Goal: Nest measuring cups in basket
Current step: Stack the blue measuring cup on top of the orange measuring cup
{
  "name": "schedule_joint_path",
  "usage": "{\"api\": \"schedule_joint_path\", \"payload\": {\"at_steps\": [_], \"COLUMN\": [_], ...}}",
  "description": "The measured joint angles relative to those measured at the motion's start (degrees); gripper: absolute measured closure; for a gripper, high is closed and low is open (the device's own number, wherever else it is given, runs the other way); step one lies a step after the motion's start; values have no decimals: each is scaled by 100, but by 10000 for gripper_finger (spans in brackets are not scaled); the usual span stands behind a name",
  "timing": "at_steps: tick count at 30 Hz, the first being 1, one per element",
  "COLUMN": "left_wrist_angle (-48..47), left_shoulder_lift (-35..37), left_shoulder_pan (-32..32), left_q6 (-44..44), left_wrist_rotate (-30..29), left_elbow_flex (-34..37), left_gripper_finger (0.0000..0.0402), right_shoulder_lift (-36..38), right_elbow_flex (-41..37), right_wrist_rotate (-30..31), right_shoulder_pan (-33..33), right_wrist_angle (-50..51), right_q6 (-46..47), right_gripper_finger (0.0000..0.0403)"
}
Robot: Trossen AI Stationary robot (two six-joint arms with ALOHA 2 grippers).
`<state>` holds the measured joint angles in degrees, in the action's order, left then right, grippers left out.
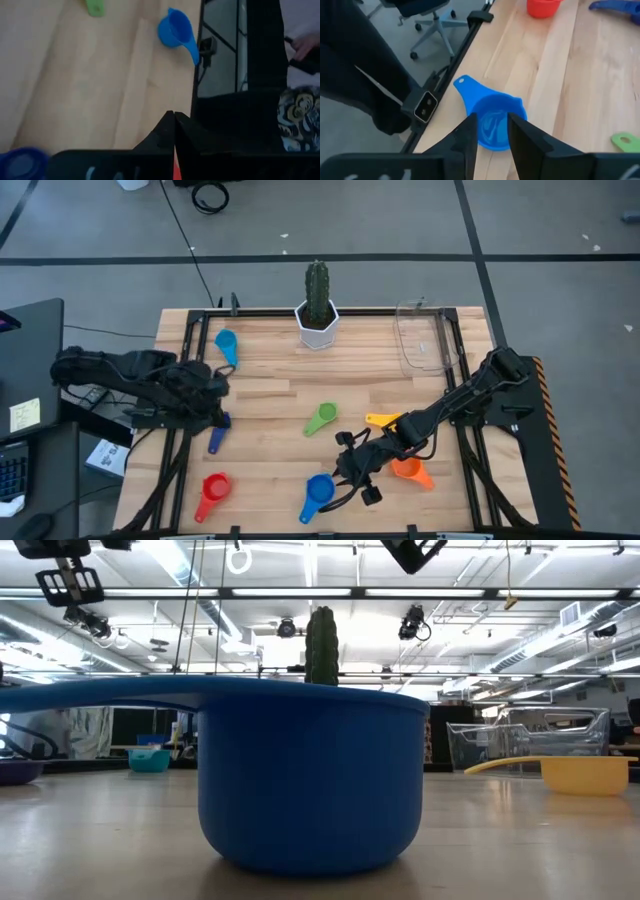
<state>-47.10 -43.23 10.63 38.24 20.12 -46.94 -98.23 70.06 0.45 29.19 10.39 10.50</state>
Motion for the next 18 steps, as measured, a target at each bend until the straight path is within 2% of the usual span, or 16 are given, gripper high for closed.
{"api": "schedule_joint_path", "payload": {"at_steps": [11,18], "left_wrist_angle": [1806,2457], "left_shoulder_lift": [-1144,-1721], "left_shoulder_pan": [1058,1601], "left_q6": [-144,235], "left_wrist_rotate": [-633,-1466], "left_elbow_flex": [0,0], "left_gripper_finger": [396,396], "right_shoulder_lift": [15,17], "right_elbow_flex": [695,1788], "right_wrist_rotate": [313,327], "right_shoulder_pan": [-139,-189], "right_wrist_angle": [232,1899], "right_q6": [-485,-1194], "right_gripper_finger": [319,377]}}
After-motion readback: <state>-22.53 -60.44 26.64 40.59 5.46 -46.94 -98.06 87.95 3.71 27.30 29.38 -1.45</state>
